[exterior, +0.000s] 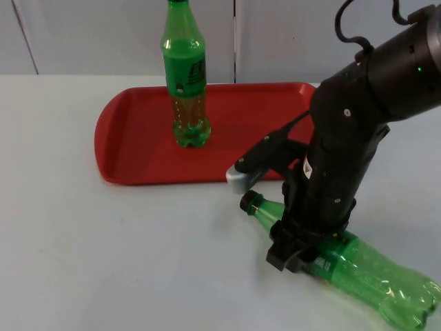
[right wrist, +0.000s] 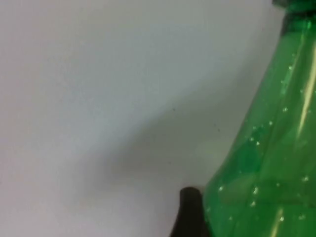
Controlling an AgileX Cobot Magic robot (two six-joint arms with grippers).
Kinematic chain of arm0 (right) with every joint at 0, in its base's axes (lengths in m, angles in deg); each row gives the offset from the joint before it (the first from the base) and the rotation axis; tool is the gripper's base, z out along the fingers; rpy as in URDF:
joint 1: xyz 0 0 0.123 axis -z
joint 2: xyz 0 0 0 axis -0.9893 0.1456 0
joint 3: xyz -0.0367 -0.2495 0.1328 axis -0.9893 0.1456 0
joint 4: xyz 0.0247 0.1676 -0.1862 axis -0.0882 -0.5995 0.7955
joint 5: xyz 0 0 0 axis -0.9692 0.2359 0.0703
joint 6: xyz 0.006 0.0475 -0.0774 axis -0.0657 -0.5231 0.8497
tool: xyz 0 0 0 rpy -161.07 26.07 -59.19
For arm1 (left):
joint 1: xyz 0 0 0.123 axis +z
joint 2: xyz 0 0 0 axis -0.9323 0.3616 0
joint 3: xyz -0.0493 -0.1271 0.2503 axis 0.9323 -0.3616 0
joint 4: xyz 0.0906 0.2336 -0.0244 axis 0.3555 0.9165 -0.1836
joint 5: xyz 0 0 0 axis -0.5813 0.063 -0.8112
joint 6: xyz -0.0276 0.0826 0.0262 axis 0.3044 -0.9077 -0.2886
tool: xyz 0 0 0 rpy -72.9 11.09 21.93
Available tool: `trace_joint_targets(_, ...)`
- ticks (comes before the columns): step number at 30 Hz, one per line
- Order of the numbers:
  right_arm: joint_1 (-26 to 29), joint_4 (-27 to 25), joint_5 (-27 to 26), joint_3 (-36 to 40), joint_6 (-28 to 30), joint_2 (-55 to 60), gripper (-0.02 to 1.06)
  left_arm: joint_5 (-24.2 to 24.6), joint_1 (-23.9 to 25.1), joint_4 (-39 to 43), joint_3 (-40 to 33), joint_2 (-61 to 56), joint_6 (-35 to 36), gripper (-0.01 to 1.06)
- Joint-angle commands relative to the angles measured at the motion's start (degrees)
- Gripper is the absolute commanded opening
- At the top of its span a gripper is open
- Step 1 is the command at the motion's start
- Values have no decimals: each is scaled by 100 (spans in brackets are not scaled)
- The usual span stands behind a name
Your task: Place the bottle upright on the tray.
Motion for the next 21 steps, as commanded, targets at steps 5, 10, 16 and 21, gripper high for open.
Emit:
trace_joint_targets(5,-30,149,47,22,75,29,0,-31,-31,20,-28,-23,24,105)
trace_joint_targets(10,-30,127,138,22,85,29,0,-31,-31,20,-28,-23,24,105)
trace_joint_targets(16,-30,103,150,22,-69,29,0,-31,-31,20,-28,-23,24,105)
trace_joint_targets(21,-30,97,194,22,-69,19,0,-31,-31,20,-28,-23,24,105)
